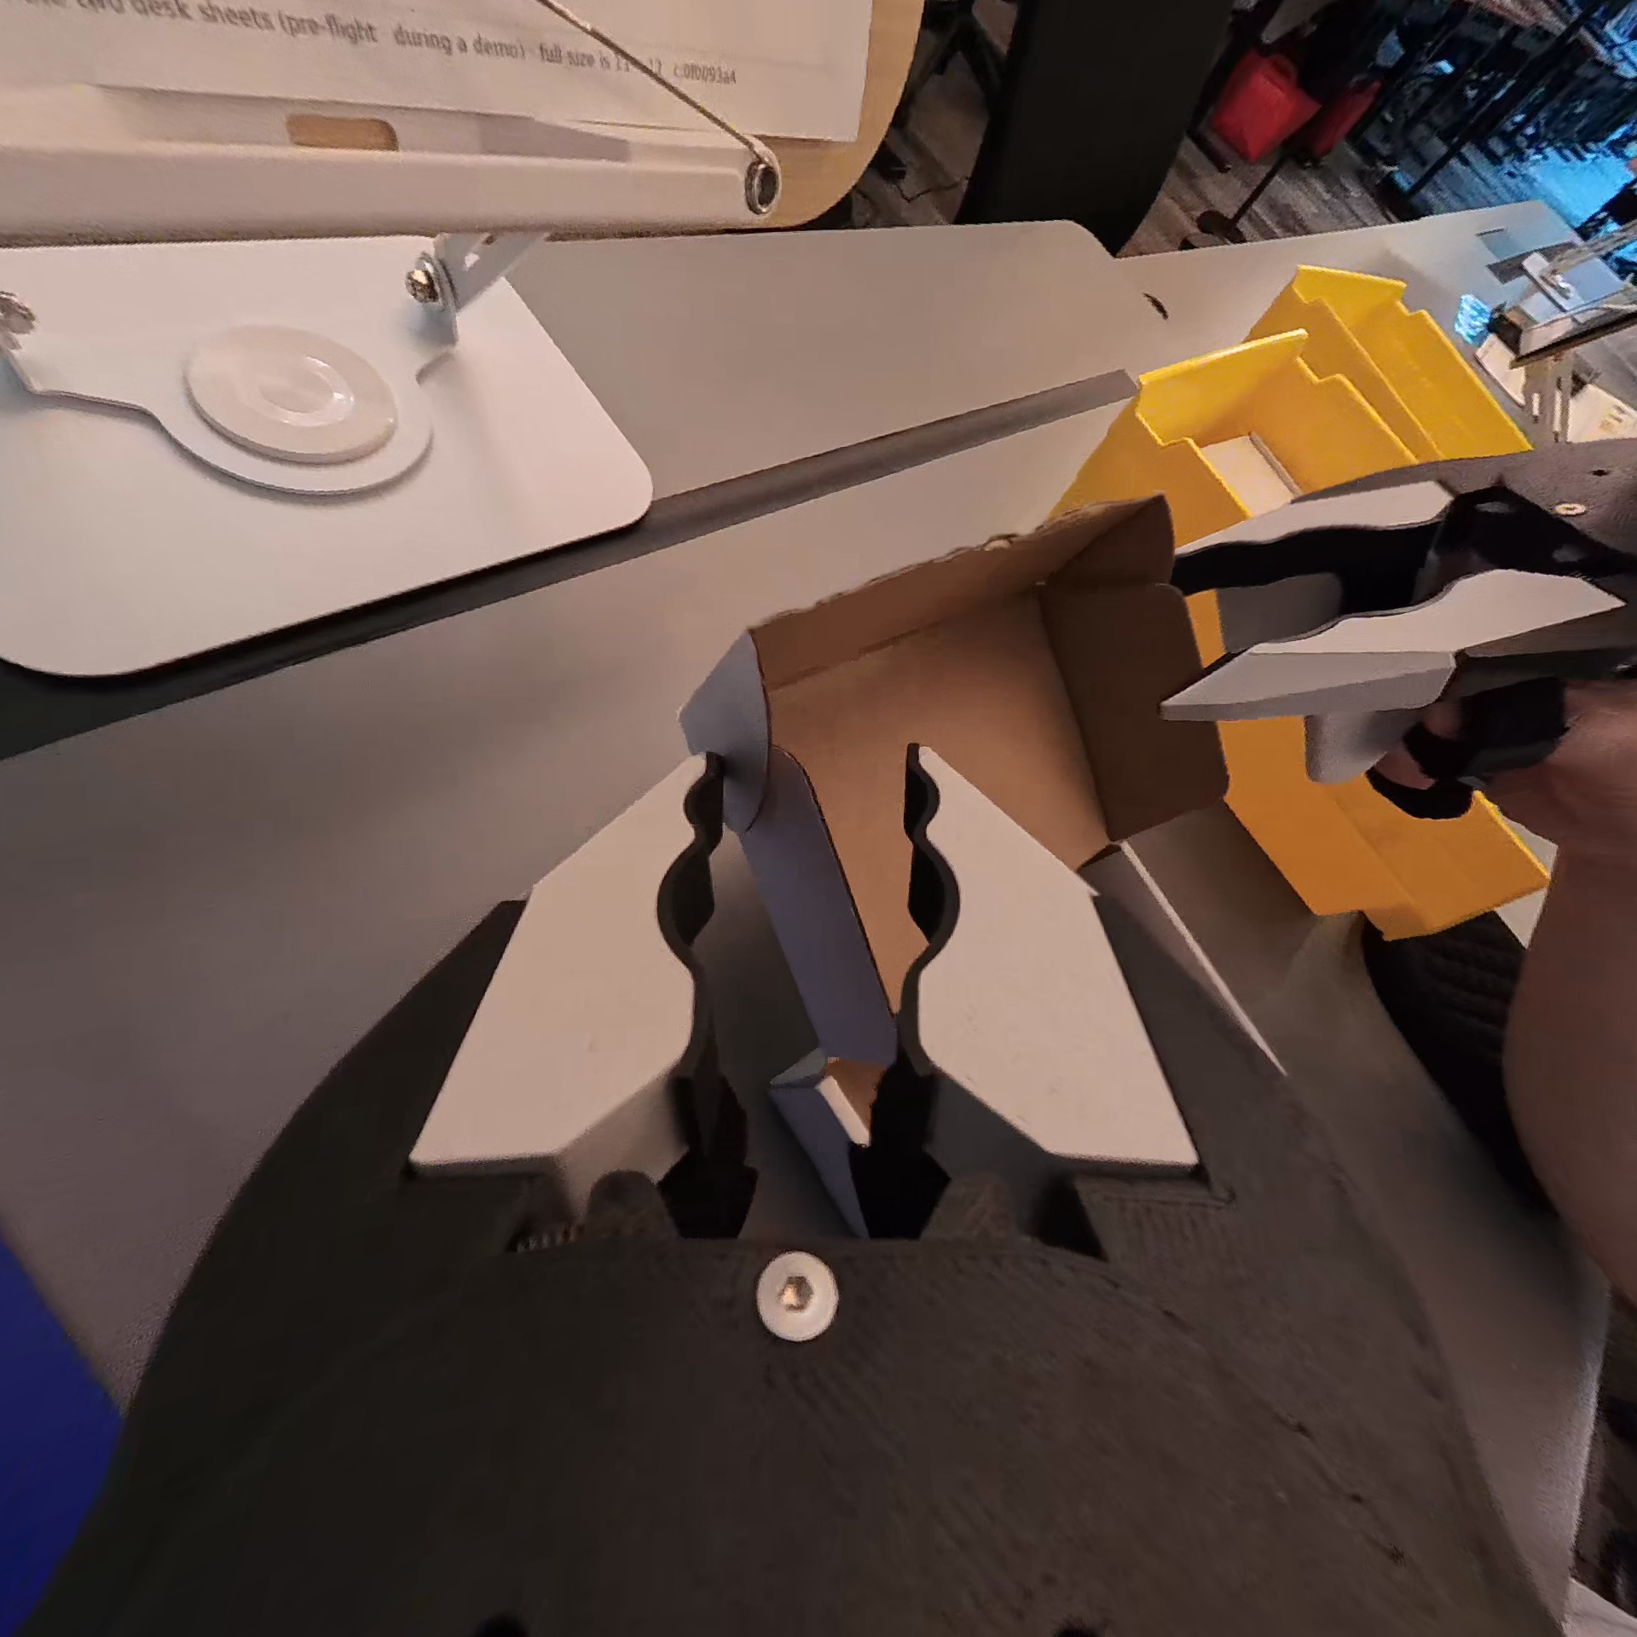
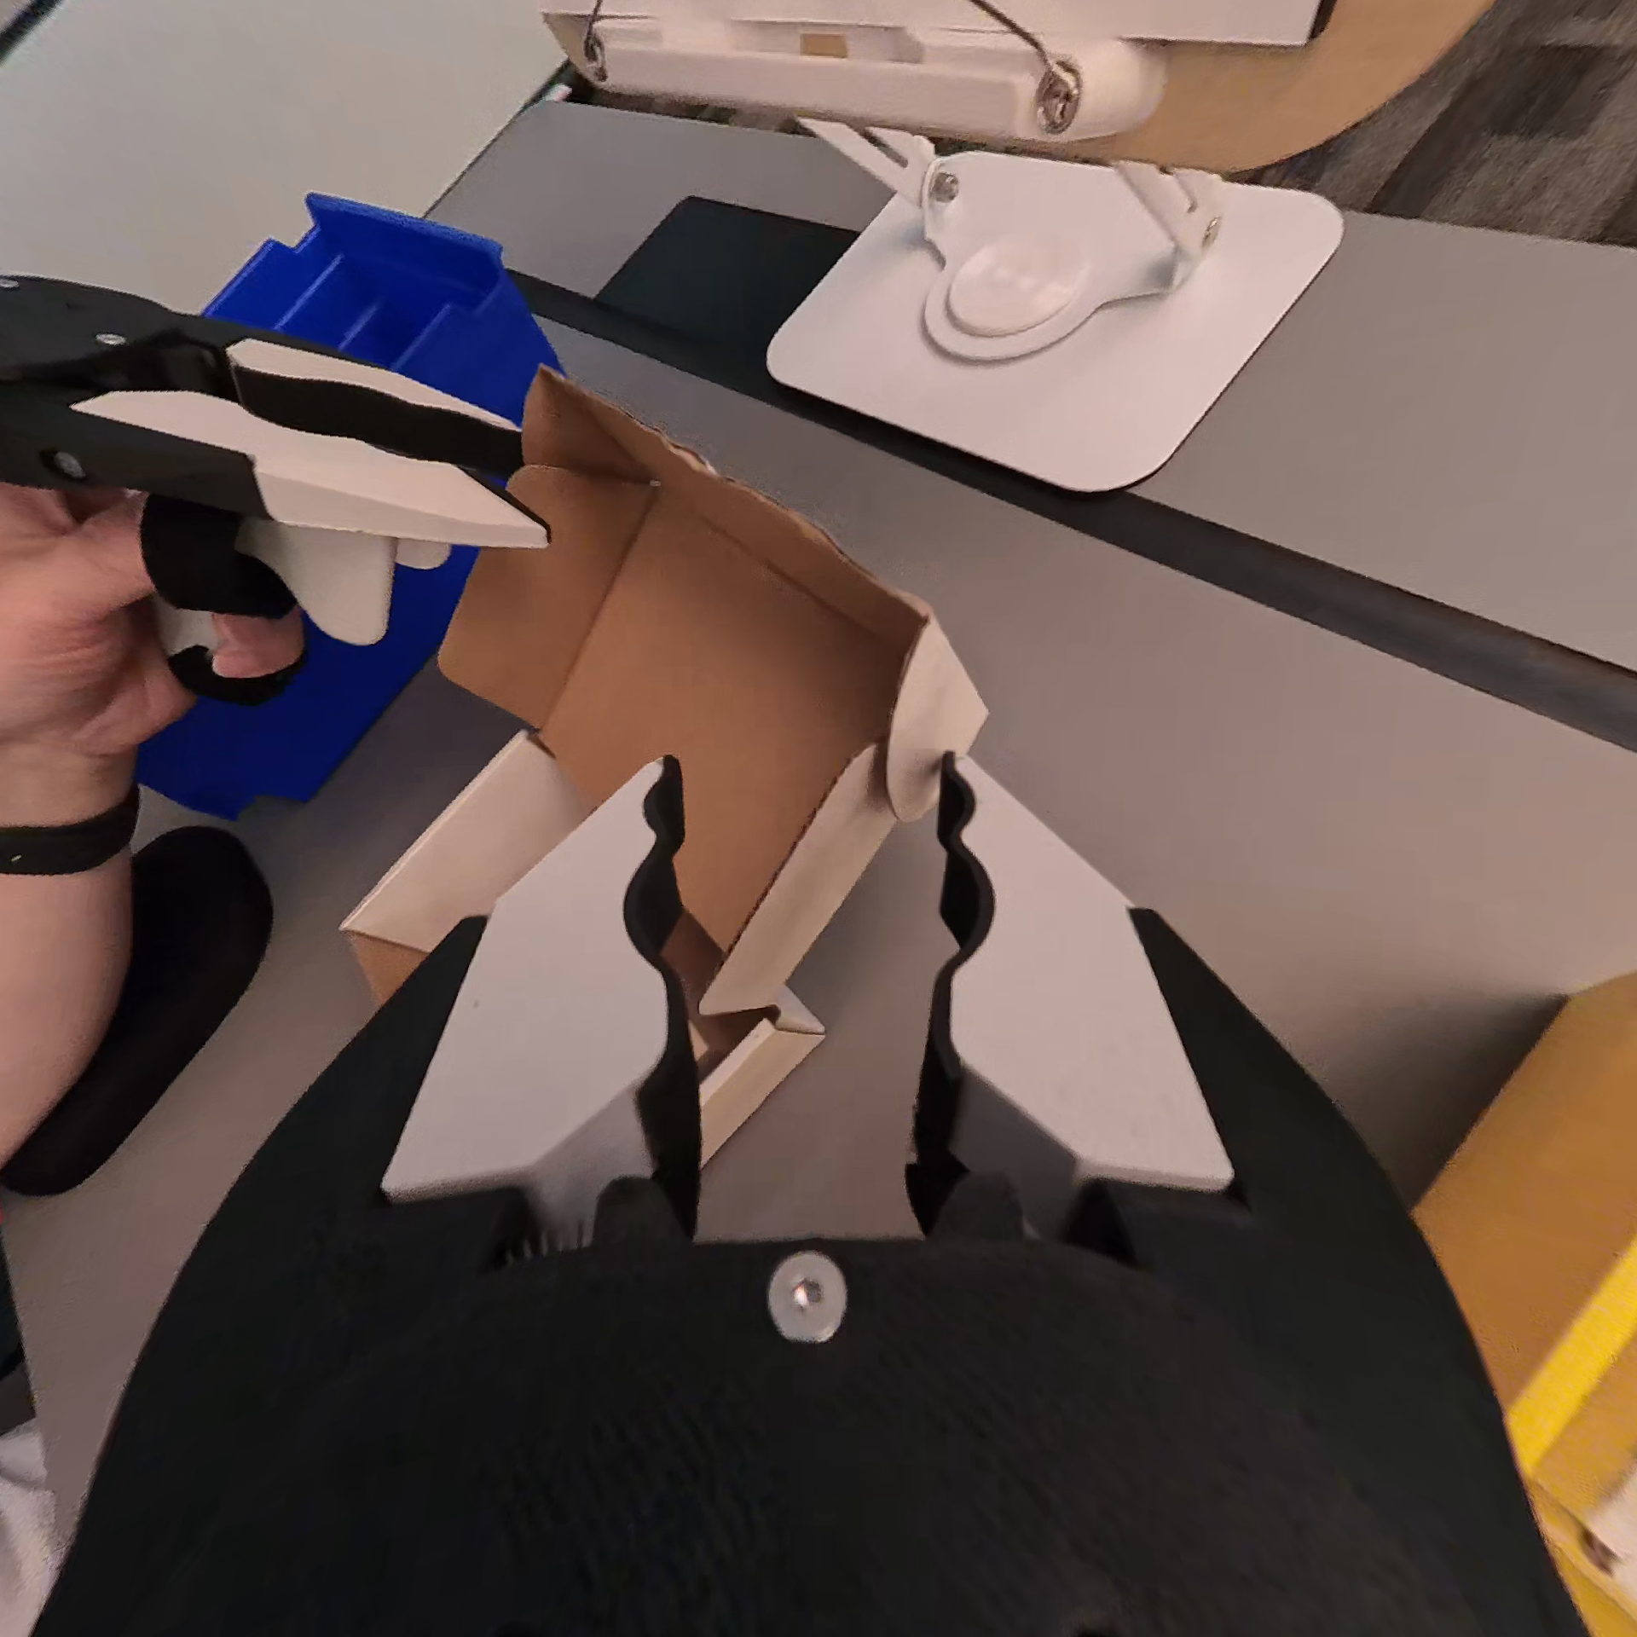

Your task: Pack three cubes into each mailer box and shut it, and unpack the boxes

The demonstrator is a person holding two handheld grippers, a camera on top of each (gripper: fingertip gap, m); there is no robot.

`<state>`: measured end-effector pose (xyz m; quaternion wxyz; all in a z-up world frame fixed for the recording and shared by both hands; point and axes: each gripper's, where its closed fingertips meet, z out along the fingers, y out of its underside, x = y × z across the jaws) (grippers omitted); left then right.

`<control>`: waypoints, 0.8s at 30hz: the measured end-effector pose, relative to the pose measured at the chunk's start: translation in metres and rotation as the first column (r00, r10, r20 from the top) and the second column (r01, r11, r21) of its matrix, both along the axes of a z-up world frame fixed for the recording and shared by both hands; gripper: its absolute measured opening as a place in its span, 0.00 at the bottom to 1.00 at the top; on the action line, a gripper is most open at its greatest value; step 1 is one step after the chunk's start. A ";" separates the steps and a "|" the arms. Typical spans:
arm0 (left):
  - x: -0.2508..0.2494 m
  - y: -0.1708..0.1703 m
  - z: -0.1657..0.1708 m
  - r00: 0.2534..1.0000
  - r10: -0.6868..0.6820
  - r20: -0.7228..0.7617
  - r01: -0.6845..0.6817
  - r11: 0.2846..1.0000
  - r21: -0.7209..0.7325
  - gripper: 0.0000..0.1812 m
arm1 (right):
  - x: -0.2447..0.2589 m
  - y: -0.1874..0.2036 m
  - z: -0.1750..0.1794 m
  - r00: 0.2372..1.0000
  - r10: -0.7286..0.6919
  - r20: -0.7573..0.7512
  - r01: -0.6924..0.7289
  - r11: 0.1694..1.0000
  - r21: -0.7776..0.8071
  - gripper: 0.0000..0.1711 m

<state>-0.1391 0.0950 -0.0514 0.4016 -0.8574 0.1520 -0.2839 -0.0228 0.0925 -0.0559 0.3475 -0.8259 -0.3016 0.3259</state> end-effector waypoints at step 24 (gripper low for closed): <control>0.001 -0.078 0.031 0.954 -0.287 -0.083 0.280 0.956 -0.087 0.21 | 0.001 -0.062 0.034 0.969 0.230 0.090 -0.233 0.972 0.018 0.33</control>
